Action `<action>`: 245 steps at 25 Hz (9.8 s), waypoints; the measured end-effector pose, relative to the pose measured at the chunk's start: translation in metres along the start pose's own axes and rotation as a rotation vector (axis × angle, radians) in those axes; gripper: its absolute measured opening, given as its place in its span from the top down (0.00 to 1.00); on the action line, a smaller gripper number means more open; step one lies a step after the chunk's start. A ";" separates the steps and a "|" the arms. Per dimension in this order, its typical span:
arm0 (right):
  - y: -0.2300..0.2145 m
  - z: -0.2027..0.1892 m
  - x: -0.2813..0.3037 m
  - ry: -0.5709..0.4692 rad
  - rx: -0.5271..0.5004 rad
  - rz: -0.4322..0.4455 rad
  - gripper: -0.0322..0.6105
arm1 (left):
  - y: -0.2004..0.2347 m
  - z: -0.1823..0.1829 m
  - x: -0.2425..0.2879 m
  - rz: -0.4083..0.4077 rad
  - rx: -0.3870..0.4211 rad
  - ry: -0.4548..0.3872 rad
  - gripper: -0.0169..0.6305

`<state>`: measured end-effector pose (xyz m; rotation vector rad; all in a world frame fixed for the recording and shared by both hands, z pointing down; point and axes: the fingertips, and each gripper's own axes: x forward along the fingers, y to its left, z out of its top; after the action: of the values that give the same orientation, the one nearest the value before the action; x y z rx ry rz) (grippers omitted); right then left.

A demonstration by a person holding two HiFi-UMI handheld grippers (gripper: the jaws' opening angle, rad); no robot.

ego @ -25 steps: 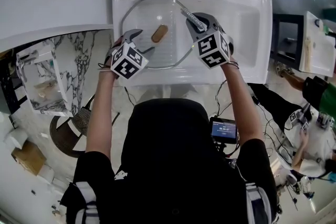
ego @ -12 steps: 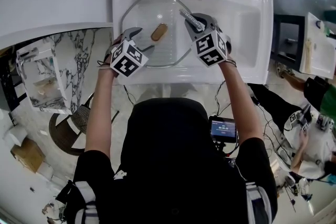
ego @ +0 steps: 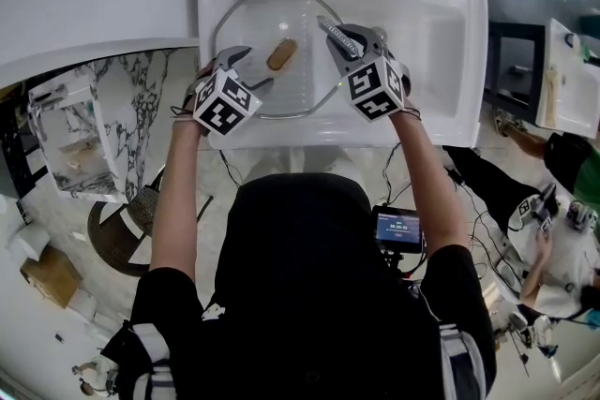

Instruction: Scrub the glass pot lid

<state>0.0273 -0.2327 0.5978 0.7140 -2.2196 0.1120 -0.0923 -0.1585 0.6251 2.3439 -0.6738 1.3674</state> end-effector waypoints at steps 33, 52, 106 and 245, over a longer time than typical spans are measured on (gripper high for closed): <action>0.076 0.003 -0.033 -0.053 0.053 0.236 0.84 | 0.000 0.000 -0.001 0.004 -0.001 -0.008 0.52; 0.133 -0.002 -0.040 -0.039 0.140 0.551 0.84 | 0.000 0.000 -0.001 0.004 -0.002 -0.011 0.52; -0.011 -0.003 0.003 -0.020 0.026 0.066 0.84 | 0.000 0.000 0.001 0.005 -0.006 -0.011 0.52; 0.169 0.199 -0.389 -0.654 0.093 -0.410 0.84 | -0.200 0.115 -0.395 0.462 -0.097 -1.051 0.95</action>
<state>0.0140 0.0280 0.2085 1.3961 -2.6200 -0.2624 -0.0654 0.0376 0.2131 2.8145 -1.5717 0.0651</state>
